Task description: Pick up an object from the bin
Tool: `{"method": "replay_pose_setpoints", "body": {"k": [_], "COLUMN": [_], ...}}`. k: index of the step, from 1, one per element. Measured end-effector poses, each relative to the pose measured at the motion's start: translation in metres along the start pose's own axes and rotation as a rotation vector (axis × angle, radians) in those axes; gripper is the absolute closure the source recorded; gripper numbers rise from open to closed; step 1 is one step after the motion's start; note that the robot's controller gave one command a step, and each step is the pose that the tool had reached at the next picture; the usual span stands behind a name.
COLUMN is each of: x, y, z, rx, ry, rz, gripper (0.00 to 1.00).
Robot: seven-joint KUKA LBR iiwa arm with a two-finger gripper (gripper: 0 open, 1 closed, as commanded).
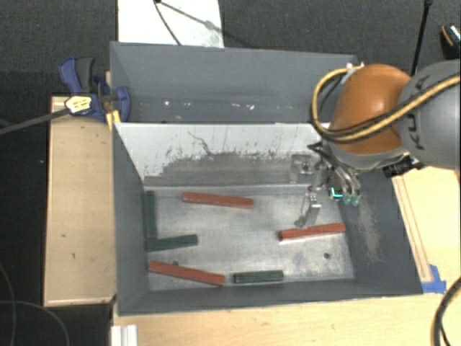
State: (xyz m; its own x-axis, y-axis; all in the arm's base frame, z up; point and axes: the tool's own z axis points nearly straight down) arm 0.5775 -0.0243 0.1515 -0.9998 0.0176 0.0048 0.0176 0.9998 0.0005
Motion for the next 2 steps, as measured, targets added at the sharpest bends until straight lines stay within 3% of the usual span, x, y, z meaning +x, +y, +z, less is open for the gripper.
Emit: {"method": "replay_pose_setpoints", "body": {"k": [1,2], "x": [0.0304,0.0273], "y": [-0.0109,-0.0108], "z": [0.0859,0.0811], "rx": [0.000,0.000], "ry": [0.002,-0.007], "rz": [0.029,0.026], "gripper": [0.00,1.00]}}
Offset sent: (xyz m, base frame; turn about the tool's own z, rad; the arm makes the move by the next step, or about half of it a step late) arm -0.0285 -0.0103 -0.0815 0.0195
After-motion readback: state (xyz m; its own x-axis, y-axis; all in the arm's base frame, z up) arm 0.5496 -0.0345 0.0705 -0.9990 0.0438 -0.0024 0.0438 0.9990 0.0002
